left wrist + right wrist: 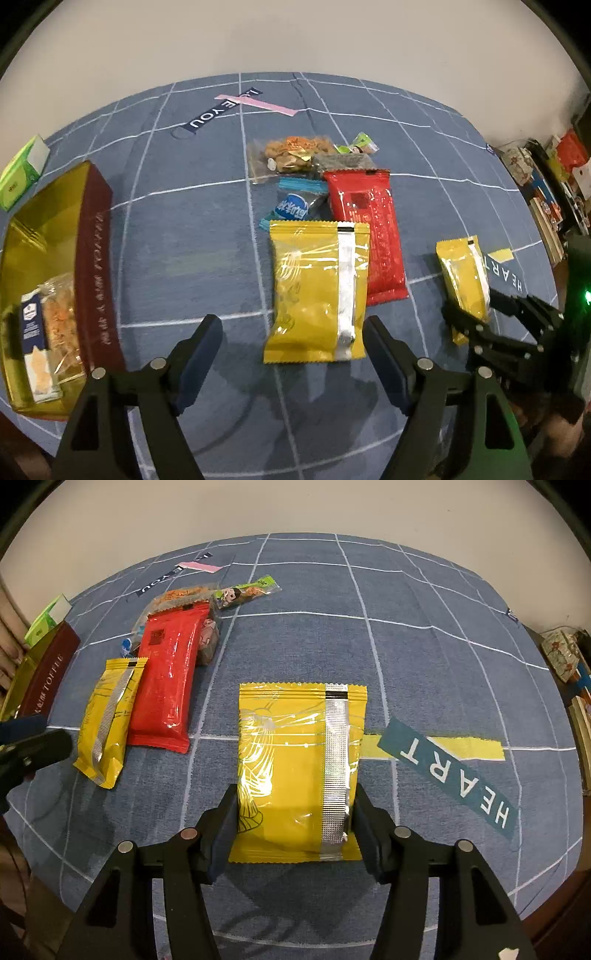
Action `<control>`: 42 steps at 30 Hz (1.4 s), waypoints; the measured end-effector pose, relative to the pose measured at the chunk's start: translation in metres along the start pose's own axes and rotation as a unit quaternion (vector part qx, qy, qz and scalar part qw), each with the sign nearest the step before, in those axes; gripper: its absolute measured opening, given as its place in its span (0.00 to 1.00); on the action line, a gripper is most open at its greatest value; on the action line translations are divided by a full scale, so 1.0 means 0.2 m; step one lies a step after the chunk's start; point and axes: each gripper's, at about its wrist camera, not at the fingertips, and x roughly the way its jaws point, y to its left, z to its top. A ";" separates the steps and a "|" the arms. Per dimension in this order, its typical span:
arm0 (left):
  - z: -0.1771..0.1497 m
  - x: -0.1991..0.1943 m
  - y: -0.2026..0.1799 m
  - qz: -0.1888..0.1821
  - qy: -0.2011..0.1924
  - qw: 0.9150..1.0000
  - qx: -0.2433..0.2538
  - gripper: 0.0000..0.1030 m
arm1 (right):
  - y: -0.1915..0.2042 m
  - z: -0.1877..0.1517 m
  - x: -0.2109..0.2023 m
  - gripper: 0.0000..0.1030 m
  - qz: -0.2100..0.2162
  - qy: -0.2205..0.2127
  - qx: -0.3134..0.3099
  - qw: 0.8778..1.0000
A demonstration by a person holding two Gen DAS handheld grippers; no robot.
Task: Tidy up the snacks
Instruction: 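Grasp the large yellow foil bag with the left tool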
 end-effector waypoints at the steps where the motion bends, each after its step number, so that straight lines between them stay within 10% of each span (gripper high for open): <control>1: 0.00 0.01 0.00 0.002 0.002 1.000 -0.002 0.78 | 0.00 0.00 0.00 0.54 0.000 0.000 -0.001 1.000; 31: 0.04 0.20 -0.02 0.013 0.012 1.000 -0.011 0.77 | 0.01 0.01 0.00 0.56 -0.002 -0.001 -0.002 1.000; 34: 0.04 0.19 -0.01 0.017 0.008 1.000 -0.012 0.61 | 0.01 0.01 0.00 0.56 -0.001 -0.001 -0.003 1.000; 42: 0.03 0.18 0.01 0.023 0.008 1.000 -0.008 0.58 | 0.01 0.01 0.00 0.56 -0.002 -0.001 -0.003 1.000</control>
